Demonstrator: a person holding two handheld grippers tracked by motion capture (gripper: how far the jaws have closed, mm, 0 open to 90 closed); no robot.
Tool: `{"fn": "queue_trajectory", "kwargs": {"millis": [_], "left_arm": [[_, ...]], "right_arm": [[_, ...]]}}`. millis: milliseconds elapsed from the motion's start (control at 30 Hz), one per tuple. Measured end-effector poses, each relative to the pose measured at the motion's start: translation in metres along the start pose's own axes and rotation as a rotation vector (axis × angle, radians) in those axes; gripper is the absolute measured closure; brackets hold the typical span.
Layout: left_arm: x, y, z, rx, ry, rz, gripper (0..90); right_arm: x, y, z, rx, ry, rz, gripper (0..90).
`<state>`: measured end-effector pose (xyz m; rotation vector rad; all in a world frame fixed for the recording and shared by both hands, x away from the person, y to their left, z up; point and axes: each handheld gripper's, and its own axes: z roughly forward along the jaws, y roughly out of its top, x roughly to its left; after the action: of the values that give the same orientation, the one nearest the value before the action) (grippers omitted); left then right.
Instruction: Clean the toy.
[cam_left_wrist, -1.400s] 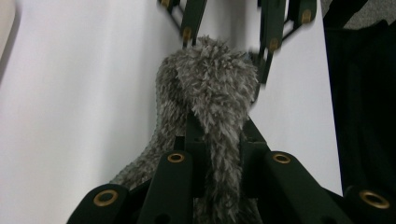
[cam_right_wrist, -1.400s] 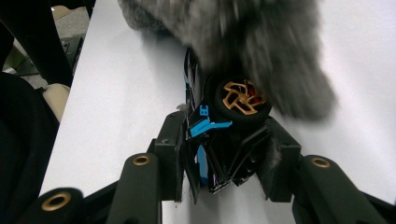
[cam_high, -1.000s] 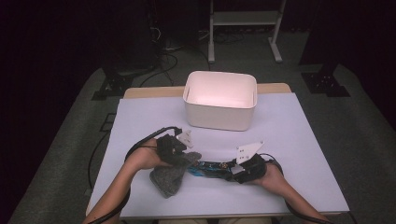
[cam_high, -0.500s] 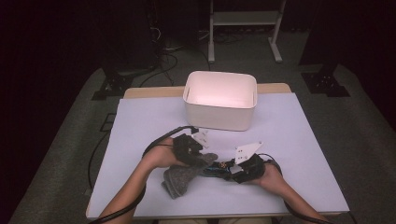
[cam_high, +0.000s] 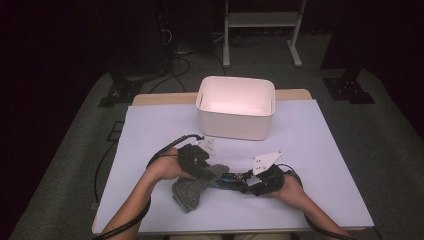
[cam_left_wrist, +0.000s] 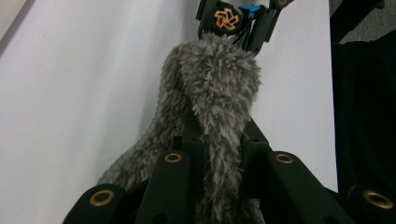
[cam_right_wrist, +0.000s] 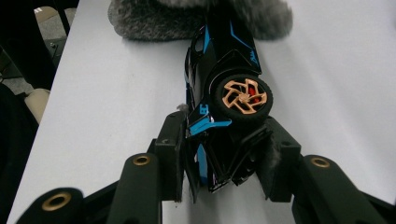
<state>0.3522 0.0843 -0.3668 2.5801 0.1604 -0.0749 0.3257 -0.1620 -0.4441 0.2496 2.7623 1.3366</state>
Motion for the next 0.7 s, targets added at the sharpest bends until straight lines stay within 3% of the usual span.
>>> {"fn": "queue_trajectory", "kwargs": {"millis": [133, 167, 233, 267, 400, 533, 700], "left_arm": [[-0.003, 0.014, 0.009, 0.004, -0.011, 0.035, 77.5], [-0.005, 0.025, 0.017, 0.012, -0.023, 0.059, 77.5], [-0.005, 0.03, 0.021, 0.012, -0.026, 0.07, 77.6], [-0.007, 0.042, 0.027, 0.007, -0.041, 0.086, 77.5], [-0.012, 0.062, 0.04, 0.006, -0.067, 0.127, 77.5], [-0.014, 0.068, 0.044, 0.028, -0.066, 0.146, 77.5], [-0.01, 0.057, 0.033, 0.061, -0.025, 0.132, 77.4]], "right_arm": [[0.0, 0.0, 0.0, -0.003, 0.0, 0.005, 56.8], [0.0, 0.0, 0.0, -0.006, -0.001, 0.007, 56.8], [0.0, 0.0, 0.001, -0.007, 0.0, 0.005, 56.8], [0.0, -0.001, 0.001, -0.009, 0.004, 0.014, 56.8], [0.0, -0.001, 0.001, -0.015, 0.003, 0.017, 56.7], [0.0, -0.002, 0.001, -0.016, 0.003, 0.017, 56.7], [0.0, -0.002, 0.001, -0.019, 0.002, 0.016, 56.8]]}}
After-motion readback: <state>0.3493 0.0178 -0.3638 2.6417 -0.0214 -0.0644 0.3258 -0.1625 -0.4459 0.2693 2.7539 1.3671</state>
